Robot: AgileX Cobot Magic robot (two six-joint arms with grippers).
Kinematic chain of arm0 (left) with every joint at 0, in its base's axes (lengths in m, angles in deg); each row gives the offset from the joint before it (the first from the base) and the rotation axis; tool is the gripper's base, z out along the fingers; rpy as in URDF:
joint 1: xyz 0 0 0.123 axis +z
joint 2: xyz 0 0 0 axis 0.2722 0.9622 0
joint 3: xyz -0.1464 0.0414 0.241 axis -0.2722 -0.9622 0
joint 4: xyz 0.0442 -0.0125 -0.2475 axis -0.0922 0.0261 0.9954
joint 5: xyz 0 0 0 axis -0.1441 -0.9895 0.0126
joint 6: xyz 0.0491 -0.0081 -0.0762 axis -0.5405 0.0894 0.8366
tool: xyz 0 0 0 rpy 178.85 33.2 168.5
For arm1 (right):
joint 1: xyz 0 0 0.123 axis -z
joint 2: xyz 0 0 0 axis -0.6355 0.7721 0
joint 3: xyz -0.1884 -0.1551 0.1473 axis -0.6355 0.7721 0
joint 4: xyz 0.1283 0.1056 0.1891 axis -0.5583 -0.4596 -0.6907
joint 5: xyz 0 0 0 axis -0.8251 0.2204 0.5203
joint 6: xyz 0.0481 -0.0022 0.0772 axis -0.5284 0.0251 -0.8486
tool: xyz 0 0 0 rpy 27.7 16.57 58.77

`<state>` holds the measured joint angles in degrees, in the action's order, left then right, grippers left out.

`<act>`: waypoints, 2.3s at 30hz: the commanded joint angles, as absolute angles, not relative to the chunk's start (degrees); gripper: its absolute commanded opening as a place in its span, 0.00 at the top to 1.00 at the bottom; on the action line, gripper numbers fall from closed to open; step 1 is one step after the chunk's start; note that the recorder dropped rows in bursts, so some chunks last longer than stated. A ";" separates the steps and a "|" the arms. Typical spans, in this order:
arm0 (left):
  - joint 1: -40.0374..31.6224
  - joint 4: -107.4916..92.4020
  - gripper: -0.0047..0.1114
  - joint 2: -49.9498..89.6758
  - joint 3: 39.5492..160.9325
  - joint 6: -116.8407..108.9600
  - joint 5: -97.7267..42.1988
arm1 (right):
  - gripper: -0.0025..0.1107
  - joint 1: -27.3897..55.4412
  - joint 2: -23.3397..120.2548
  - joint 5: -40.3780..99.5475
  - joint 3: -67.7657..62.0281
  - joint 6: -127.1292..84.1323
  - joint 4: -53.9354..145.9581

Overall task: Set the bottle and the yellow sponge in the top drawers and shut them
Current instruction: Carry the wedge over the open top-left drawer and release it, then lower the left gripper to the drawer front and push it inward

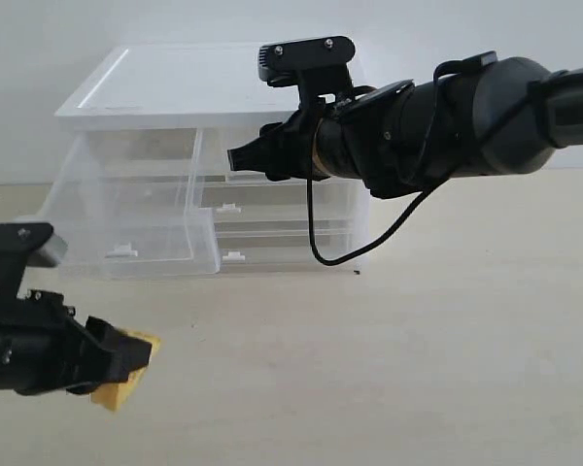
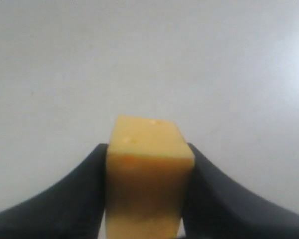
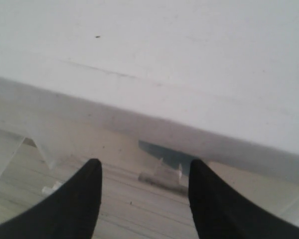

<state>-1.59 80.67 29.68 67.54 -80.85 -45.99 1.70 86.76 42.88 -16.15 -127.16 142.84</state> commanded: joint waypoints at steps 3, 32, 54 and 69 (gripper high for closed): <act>-2.06 72.42 0.93 16.53 71.79 -71.36 -50.47 | 0.55 2.38 88.55 39.68 -18.10 -125.37 145.96; 3.23 53.01 0.75 39.80 99.94 -58.17 -45.12 | 0.55 2.38 88.55 35.40 -17.96 -125.05 145.96; 3.23 42.05 0.30 24.53 100.22 -38.98 -62.60 | 0.55 2.38 88.55 36.04 -17.96 -124.50 145.96; -0.81 27.90 0.37 22.19 84.40 -22.53 -63.06 | 0.55 2.38 88.55 37.60 -17.96 -124.03 145.96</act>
<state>0.49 28.32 22.11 87.49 -23.30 -67.17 1.80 86.76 40.74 -16.15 -124.60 143.37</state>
